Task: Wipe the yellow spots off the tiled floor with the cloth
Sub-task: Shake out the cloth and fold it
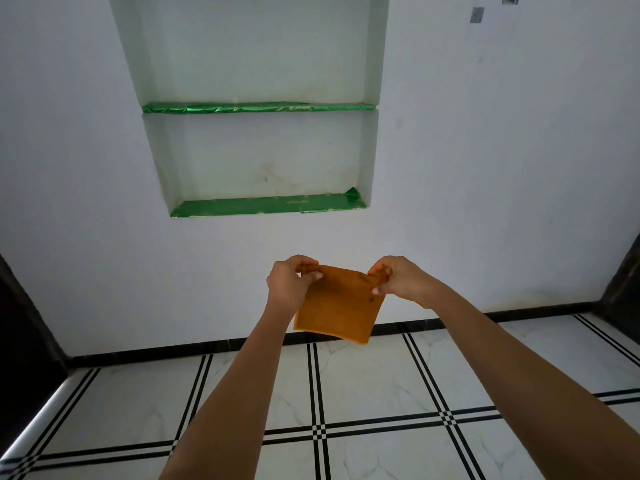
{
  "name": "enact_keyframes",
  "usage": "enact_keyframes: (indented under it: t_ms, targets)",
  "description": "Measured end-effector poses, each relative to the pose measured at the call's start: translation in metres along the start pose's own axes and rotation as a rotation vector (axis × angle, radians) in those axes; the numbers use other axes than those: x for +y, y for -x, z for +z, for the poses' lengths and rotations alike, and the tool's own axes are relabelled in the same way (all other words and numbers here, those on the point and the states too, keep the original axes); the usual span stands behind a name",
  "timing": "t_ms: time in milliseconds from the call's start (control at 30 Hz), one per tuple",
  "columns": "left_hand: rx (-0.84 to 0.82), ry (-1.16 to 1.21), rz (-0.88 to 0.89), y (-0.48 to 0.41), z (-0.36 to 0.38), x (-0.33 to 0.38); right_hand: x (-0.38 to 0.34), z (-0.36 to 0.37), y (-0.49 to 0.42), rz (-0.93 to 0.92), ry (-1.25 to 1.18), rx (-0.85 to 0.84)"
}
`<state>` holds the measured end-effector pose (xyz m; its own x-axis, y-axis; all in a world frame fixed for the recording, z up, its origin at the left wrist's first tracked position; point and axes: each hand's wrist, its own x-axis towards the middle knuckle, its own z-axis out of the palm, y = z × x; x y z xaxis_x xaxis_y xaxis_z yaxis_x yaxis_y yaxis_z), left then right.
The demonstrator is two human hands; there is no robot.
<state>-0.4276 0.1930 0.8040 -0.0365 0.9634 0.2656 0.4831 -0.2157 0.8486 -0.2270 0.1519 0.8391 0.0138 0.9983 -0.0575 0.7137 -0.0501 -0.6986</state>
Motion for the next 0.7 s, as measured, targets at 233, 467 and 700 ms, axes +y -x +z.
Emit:
enact_keyframes:
  t_ms: [233,467,700]
  targets:
    - [-0.099,-0.058,0.051,-0.002,-0.013,-0.002,0.002,-0.01,0.003,-0.012,-0.163,0.051]
    - [-0.277,0.409,-0.141,0.001,-0.018,0.025,0.0,-0.008,0.002,0.069,-0.81,0.054]
    - [-0.276,0.318,-0.286,0.004,-0.008,0.01,0.009,0.019,0.003,0.143,-0.752,0.11]
